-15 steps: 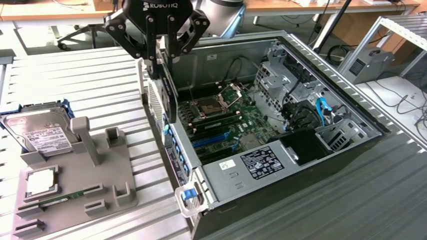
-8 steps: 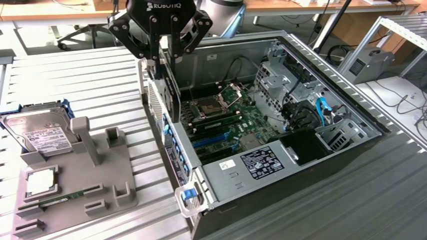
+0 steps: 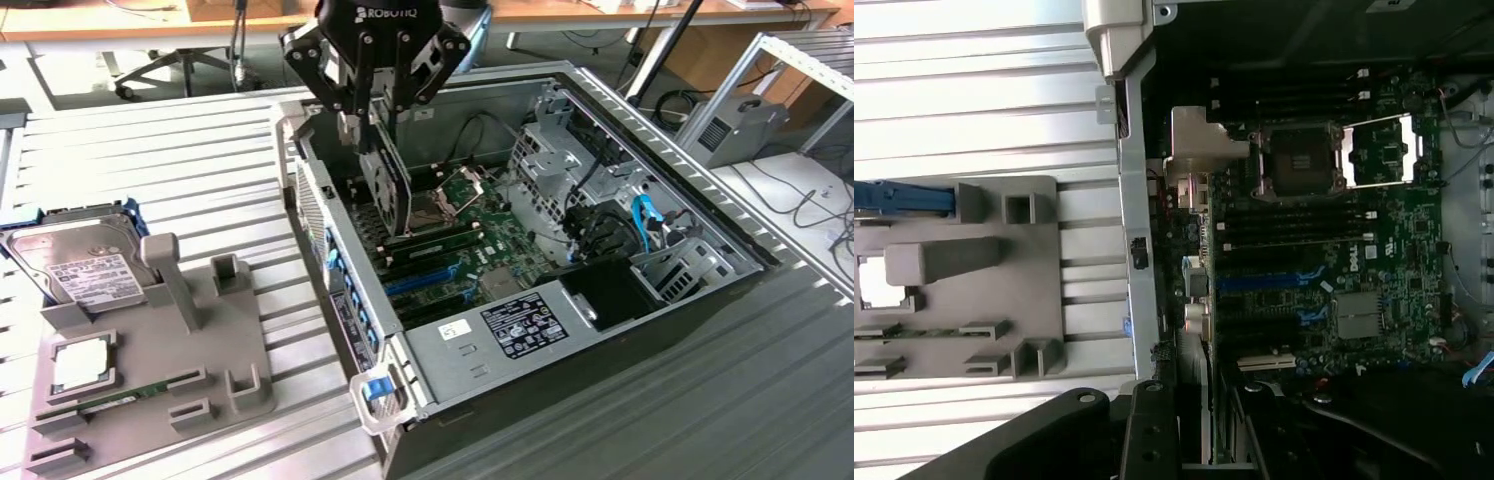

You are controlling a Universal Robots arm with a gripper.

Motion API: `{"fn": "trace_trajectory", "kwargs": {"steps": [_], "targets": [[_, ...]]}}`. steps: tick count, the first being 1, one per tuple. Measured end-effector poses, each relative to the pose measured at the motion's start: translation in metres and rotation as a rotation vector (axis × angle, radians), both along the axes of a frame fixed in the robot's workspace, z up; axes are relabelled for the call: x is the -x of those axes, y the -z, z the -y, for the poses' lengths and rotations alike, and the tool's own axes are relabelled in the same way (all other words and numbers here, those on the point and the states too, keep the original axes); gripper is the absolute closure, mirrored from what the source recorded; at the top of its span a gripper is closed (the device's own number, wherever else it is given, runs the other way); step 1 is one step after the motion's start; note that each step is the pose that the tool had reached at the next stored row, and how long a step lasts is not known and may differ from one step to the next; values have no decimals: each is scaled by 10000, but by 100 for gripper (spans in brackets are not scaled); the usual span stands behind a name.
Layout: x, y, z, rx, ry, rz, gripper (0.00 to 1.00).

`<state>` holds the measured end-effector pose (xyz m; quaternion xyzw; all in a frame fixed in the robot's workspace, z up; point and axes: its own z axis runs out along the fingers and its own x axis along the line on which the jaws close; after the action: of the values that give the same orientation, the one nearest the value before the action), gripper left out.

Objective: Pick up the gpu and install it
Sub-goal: 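Pick up the gpu and move the gpu toward the slot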

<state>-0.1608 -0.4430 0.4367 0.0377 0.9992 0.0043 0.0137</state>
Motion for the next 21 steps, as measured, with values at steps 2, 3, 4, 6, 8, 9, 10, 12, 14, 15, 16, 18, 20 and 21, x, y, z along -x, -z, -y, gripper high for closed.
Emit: {"fn": "trace_trajectory", "kwargs": {"steps": [2, 3, 4, 6, 8, 9, 10, 12, 14, 15, 16, 18, 20, 21], "targets": [[-110, 7, -36, 60, 0, 0, 73], [-211, 16, -139, 124, -1, 0, 73], [-275, 25, -245, 166, -2, 0, 73], [-309, 34, -246, 166, 0, 0, 73], [-321, 39, -247, 167, 0, 0, 73], [-326, 42, -247, 167, 0, 0, 73], [-332, 45, -246, 167, 0, 0, 73], [-351, 52, -247, 173, 0, 0, 73], [-362, 55, -246, 180, 0, 0, 73], [-366, 56, -246, 182, 0, 0, 73], [-370, 57, -247, 185, 0, 0, 73], [-378, 59, -247, 191, 1, 0, 73], [-386, 60, -247, 200, 0, 0, 73], [-391, 62, -247, 205, 0, 0, 73]]}}
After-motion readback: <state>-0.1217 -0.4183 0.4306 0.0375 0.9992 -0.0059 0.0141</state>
